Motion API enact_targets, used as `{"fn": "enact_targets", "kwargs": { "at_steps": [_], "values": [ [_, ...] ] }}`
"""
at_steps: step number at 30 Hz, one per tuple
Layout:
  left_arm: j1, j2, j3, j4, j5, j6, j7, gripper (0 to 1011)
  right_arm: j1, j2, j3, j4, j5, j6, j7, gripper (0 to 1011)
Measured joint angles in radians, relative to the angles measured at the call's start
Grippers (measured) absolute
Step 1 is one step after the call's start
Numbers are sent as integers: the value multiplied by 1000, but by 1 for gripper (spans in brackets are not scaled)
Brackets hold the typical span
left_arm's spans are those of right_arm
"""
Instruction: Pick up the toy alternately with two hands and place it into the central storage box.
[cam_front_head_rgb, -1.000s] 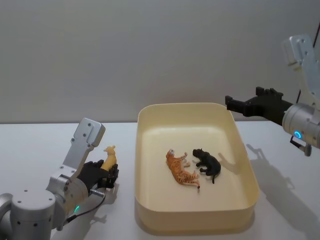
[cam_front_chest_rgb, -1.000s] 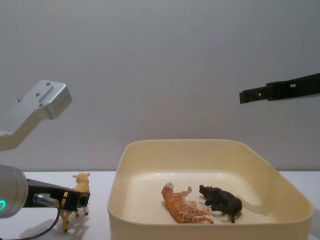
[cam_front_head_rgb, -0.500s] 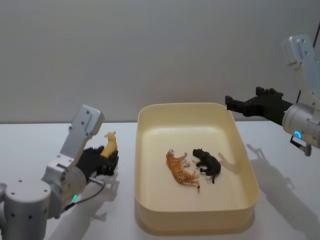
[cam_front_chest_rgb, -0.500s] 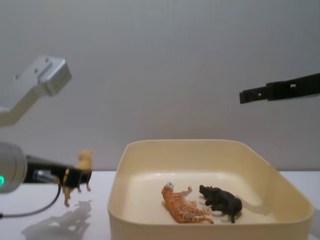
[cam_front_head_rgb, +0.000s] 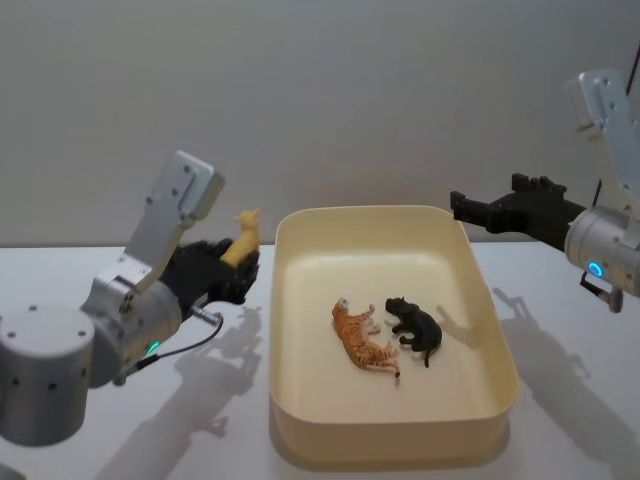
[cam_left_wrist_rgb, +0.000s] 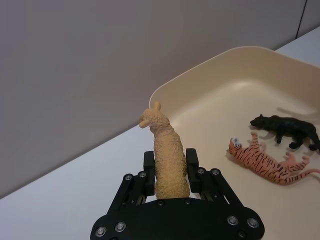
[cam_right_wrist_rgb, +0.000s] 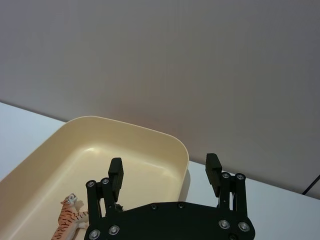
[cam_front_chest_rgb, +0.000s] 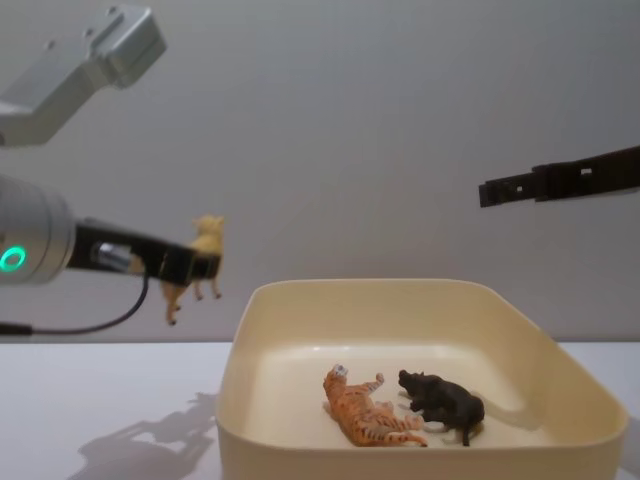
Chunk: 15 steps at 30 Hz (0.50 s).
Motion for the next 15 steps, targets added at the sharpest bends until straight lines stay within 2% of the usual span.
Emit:
{"fn": "enact_targets", "kwargs": {
  "at_steps": [8, 15],
  "values": [
    [-66, -32, 10, 38, 35, 4, -97, 339, 0, 0, 0, 0, 0, 0, 0, 1003],
    [-123, -71, 22, 107, 57, -12, -141, 339, 0, 0, 0, 0, 0, 0, 0, 1003]
  ]
}}
